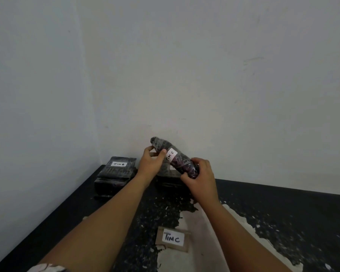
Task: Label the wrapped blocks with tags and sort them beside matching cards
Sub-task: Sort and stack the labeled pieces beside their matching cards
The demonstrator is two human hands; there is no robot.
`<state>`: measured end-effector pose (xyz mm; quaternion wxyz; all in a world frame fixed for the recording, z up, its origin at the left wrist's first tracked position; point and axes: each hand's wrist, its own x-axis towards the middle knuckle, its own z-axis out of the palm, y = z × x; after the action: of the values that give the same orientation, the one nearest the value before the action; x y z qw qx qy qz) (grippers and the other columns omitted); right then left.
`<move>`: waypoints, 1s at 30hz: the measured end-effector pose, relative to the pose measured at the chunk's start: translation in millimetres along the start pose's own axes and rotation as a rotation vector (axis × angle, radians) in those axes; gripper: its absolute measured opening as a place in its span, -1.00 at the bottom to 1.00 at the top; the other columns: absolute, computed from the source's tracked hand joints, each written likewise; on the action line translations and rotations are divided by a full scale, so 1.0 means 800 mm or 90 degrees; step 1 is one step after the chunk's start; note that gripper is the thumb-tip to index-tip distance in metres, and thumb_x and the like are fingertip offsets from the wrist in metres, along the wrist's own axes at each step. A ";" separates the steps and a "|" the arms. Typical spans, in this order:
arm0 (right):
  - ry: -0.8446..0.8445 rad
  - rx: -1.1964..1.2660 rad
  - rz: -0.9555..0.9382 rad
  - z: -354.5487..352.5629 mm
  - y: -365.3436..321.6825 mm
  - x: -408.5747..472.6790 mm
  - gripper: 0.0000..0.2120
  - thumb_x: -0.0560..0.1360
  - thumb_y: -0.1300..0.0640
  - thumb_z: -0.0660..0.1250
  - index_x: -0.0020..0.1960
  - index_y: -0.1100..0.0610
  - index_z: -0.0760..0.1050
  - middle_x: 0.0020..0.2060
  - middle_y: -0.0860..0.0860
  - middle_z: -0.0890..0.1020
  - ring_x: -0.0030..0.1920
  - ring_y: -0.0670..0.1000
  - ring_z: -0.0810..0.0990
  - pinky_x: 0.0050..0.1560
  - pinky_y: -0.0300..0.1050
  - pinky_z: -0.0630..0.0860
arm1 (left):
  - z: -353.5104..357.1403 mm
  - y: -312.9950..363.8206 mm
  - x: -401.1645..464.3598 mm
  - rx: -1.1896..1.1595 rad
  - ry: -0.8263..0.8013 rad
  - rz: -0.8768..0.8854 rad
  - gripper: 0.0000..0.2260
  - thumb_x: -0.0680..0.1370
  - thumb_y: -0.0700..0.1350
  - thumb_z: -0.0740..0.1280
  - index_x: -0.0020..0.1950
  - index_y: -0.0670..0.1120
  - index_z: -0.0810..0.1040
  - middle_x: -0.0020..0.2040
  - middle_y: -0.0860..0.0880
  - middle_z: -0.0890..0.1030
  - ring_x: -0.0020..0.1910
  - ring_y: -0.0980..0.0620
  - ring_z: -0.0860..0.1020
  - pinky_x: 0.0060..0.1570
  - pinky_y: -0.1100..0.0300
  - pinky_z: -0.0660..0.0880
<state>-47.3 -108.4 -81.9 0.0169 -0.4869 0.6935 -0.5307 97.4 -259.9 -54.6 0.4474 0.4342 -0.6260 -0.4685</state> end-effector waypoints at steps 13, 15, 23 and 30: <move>-0.028 0.027 0.046 0.017 0.051 0.067 -0.41 0.55 0.12 0.54 0.56 0.00 0.50 0.39 0.00 0.45 0.23 -0.07 0.57 0.41 -0.01 0.60 | 0.004 -0.063 0.042 0.171 -0.021 0.037 -0.44 0.48 0.37 0.46 0.32 0.03 0.66 0.26 -0.04 0.70 0.24 -0.04 0.66 0.34 -0.05 0.60; -0.013 0.010 0.031 0.019 0.056 0.069 -0.37 0.57 0.11 0.53 0.60 0.02 0.45 0.43 0.01 0.49 0.27 -0.10 0.53 0.37 -0.12 0.52 | 0.007 -0.073 0.046 0.196 -0.019 0.042 -0.46 0.40 0.43 0.41 0.17 0.08 0.67 0.16 -0.04 0.72 0.16 -0.04 0.70 0.26 -0.07 0.64; 0.017 -0.021 0.058 0.026 0.059 0.066 -0.37 0.63 0.02 0.46 0.63 0.06 0.35 0.55 -0.03 0.32 0.34 0.00 0.56 0.28 -0.12 0.57 | 0.018 -0.090 0.040 0.217 -0.013 0.043 -0.31 0.38 0.45 0.34 0.20 -0.08 0.71 0.10 -0.05 0.73 0.09 -0.04 0.70 0.14 0.01 0.65; 0.032 -0.036 0.054 0.027 0.056 0.068 -0.34 0.63 -0.02 0.44 0.66 0.03 0.29 0.54 -0.01 0.35 0.40 0.02 0.54 0.35 0.01 0.61 | 0.013 -0.079 0.034 0.229 -0.021 0.045 -0.47 0.49 0.35 0.43 0.19 -0.05 0.71 0.11 -0.02 0.72 0.11 -0.01 0.68 0.10 0.09 0.60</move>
<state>-93.8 -163.3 -98.2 0.0084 -0.4441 0.7285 -0.5216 89.4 -295.9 -113.4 0.3682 0.4770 -0.7221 -0.3399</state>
